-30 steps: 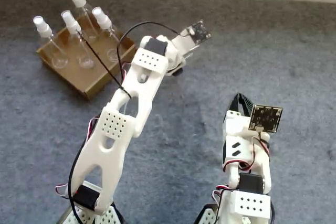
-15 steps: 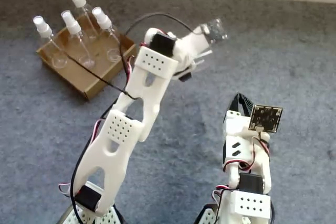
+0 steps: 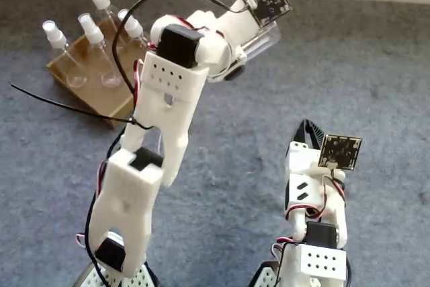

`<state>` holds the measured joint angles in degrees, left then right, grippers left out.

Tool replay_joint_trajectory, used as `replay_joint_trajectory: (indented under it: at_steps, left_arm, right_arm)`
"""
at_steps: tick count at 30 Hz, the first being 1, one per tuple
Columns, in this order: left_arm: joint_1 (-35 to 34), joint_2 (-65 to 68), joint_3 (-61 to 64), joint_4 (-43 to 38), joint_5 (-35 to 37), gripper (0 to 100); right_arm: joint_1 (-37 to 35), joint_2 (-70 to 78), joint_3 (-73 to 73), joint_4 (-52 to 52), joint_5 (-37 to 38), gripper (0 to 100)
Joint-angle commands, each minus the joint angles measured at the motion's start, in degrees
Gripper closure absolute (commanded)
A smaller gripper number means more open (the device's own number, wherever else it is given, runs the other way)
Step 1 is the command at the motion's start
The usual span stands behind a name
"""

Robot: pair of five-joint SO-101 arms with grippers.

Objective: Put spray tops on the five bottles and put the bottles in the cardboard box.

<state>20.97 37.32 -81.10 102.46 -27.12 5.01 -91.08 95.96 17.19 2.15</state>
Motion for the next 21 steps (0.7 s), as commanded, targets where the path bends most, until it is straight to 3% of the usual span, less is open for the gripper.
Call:
replay_joint_trajectory:
  at_steps: [1,8,21]
  left_arm:
    - [0.4,-14.7,16.7,0.2,1.2,95]
    - [0.4,-30.7,39.7,0.0,1.1,95]
    - [0.0,-55.8,70.2,0.0,1.0,95]
  right_arm:
    - [0.4,-0.1,10.2,0.2,0.4,99.1]
    - [0.4,-0.2,10.2,0.2,0.4,99.1]
    - [0.4,-0.2,10.2,0.2,0.4,99.1]
